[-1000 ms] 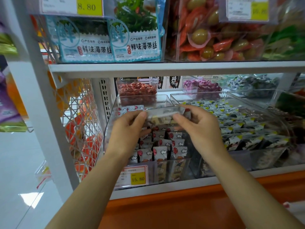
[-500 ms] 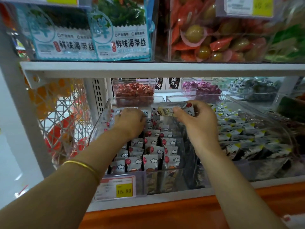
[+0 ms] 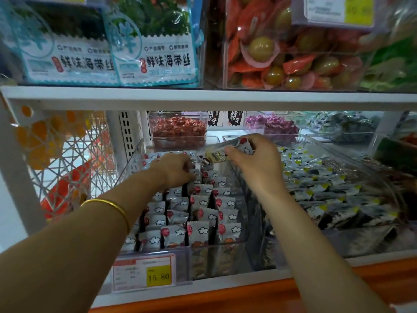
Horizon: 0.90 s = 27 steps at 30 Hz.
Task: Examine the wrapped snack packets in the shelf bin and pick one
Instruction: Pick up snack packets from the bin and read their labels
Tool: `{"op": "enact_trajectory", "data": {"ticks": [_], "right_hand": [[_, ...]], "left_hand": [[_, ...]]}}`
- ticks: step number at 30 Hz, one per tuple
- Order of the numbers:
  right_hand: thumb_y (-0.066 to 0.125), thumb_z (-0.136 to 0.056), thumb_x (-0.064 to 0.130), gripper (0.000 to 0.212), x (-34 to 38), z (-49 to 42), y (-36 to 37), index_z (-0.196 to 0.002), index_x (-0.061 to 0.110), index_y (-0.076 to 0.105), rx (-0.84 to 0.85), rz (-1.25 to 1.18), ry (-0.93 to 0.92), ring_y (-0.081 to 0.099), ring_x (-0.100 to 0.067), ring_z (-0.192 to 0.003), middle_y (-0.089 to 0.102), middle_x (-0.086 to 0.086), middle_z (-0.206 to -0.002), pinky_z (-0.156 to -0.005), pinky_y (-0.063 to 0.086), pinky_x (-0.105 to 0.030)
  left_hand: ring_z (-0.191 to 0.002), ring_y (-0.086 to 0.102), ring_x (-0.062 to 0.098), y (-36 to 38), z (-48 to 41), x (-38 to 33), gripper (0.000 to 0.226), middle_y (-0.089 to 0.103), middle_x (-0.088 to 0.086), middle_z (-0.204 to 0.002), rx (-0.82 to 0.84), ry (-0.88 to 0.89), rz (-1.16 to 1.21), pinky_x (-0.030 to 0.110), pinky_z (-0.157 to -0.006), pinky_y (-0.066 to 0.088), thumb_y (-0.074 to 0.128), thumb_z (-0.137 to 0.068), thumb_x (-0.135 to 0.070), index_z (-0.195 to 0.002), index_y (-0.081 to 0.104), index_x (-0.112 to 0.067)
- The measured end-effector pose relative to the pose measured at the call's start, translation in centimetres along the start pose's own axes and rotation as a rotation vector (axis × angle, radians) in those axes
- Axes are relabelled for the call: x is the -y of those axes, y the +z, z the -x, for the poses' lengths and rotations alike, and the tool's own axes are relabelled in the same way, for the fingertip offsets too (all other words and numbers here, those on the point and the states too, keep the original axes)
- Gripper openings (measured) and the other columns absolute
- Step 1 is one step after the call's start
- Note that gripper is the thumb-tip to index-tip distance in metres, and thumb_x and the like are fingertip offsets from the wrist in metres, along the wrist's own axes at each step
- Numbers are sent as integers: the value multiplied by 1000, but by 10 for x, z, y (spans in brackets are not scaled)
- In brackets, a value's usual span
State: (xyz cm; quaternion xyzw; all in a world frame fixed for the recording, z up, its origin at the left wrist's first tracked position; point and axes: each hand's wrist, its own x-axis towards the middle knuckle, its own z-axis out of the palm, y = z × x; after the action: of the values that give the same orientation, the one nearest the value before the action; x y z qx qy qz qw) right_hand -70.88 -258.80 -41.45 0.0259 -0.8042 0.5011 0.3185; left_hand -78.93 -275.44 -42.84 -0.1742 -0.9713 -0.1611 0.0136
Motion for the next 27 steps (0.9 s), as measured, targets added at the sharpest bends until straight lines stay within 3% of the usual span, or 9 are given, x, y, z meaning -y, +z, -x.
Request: {"op": "enact_trajectory", "data": {"ticks": [2, 6, 9, 11, 17, 20, 22, 24, 27], "right_hand": [[67, -85, 19, 22, 2, -8, 4, -92, -1, 62, 31, 52, -54, 58, -24, -86, 64, -12, -92, -67, 40, -16], [67, -85, 17, 14, 4, -24, 17, -90, 5, 61, 141, 149, -116, 52, -14, -75, 56, 1, -80, -64, 40, -26], [67, -85, 15, 12, 2, -34, 26, -81, 14, 55, 186, 230, -177, 43, -2, -64, 47, 12, -71, -54, 34, -6], [67, -84, 14, 16, 0, -38, 31, -78, 18, 52, 198, 227, -195, 41, 3, -63, 44, 16, -69, -54, 33, -3], [64, -87, 19, 17, -6, -48, 48, -89, 2, 59, 376, 438, -211, 46, -17, -74, 50, -5, -82, -56, 31, -27], [67, -85, 21, 21, -4, -54, 57, -83, 2, 59, 479, 595, -248, 47, -20, -78, 44, -4, -87, -62, 34, -29], [68, -84, 22, 20, -3, -59, 62, -77, 8, 54, 533, 629, -244, 47, -19, -80, 44, -1, -85, -61, 32, -27], [67, -85, 19, 15, -3, -62, 65, -92, 8, 60, 571, 593, -231, 51, -19, -85, 53, -3, -92, -66, 36, -27], [56, -90, 13, 21, -4, -61, 69, -110, 14, 64, 702, 675, -227, 56, -24, -101, 60, -6, -113, -79, 44, -30]], "left_hand": [[-99, 54, 26, -1, 0, 2, 19, 59, 7, -105, 21, -3, 76, 42, -93, 45, 63, -86, -29, -95, 51, -19], [-86, 52, 24, 2, -1, 4, 21, 55, 3, -88, 18, -1, 155, 38, -83, 44, 66, -84, -27, -87, 47, -19], [-77, 48, 19, 3, -1, 6, 26, 51, -1, -78, 0, 4, 194, 34, -75, 42, 68, -83, -26, -76, 43, -22], [-76, 50, 20, 2, -1, 7, 27, 52, 1, -78, 2, 7, 207, 35, -75, 44, 69, -82, -26, -73, 44, -21], [-89, 57, 28, 1, 1, 9, 26, 58, 7, -88, 17, 43, 282, 43, -83, 47, 70, -80, -22, -70, 47, -21], [-82, 53, 25, 1, 2, 9, 27, 53, 3, -83, 3, 53, 279, 39, -75, 46, 72, -79, -22, -78, 45, -21], [-84, 54, 21, 0, 4, 9, 35, 53, 3, -87, -33, 46, 260, 40, -78, 49, 74, -77, -25, -98, 47, -17], [-91, 56, 23, -2, 7, 9, 56, 55, 5, -96, -76, 18, 239, 44, -84, 50, 76, -75, -31, -117, 43, -13], [-94, 56, 23, -3, 14, 11, 54, 58, 6, -102, -75, -26, 116, 42, -86, 49, 72, -75, -45, -113, 48, -13]]}}
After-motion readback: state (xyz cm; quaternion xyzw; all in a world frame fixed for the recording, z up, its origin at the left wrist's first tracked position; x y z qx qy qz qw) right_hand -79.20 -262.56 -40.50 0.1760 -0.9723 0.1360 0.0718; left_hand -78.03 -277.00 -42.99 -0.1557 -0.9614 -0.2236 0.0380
